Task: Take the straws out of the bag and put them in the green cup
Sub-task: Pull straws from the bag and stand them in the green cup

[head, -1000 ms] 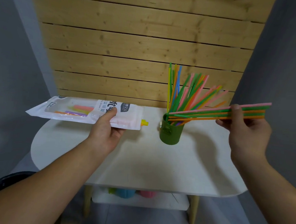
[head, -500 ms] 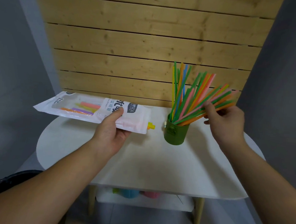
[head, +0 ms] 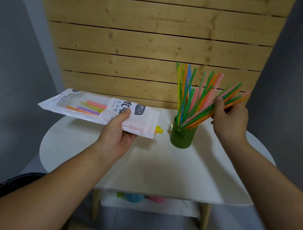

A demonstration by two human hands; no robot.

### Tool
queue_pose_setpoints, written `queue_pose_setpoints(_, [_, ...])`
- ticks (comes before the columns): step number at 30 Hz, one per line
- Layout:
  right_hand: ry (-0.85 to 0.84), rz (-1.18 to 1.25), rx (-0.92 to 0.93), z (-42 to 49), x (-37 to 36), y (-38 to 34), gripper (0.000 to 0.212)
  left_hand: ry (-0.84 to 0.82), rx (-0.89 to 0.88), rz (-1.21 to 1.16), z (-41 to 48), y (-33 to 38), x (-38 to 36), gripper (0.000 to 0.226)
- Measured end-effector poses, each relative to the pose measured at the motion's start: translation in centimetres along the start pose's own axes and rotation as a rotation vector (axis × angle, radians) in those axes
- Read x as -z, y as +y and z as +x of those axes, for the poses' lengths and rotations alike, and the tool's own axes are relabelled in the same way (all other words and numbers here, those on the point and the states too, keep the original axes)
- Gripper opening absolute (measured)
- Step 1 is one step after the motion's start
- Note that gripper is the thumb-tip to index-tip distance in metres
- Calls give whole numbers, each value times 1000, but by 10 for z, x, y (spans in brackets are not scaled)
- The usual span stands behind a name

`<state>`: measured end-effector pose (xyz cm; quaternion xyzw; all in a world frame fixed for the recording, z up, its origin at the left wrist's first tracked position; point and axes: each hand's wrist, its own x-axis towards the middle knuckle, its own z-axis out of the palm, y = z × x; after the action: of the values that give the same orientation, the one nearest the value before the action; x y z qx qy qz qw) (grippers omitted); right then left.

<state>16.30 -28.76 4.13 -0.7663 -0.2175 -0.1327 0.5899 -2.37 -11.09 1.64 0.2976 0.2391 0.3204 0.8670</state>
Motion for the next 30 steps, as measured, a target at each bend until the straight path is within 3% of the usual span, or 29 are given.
queue_pose_setpoints(3, [11, 1, -3, 1, -2, 1, 39, -2, -1, 6, -1, 1, 1, 18])
queue_pose_setpoints(9, [-157, -5, -37, -6, -3, 8, 24, 8, -4, 7, -2, 2, 1, 21])
queue_pose_setpoints(15, [-218, -9, -44, -10, 2, 12, 9, -4, -10, 13, -2, 0, 0, 21])
queue_pose_setpoints(18, [-226, 20, -63, -10, 4, 14, 14, -15, -9, 19, -2, 0, 0, 19])
queue_pose_setpoints(21, [-250, 28, -111, -13, 6, 14, 33, -16, -13, 18, -1, 1, 0, 19])
queue_pose_setpoints(24, [-292, -57, -301, -25, 8, 12, 49, -13, -17, 16, -1, 1, 0, 17])
queue_pose_setpoints(26, [-416, -65, -505, -38, 9, 7, 44, -16, -21, 17, -2, 1, 0, 15])
queue_pose_setpoints(28, [-596, 19, -637, -54, 5, -3, 39, -19, -26, 22, -3, 1, 0, 15])
queue_pose_setpoints(30, [-665, 237, -730, -68, -5, -12, 39, -26, -40, 40, -4, 2, 0, 17])
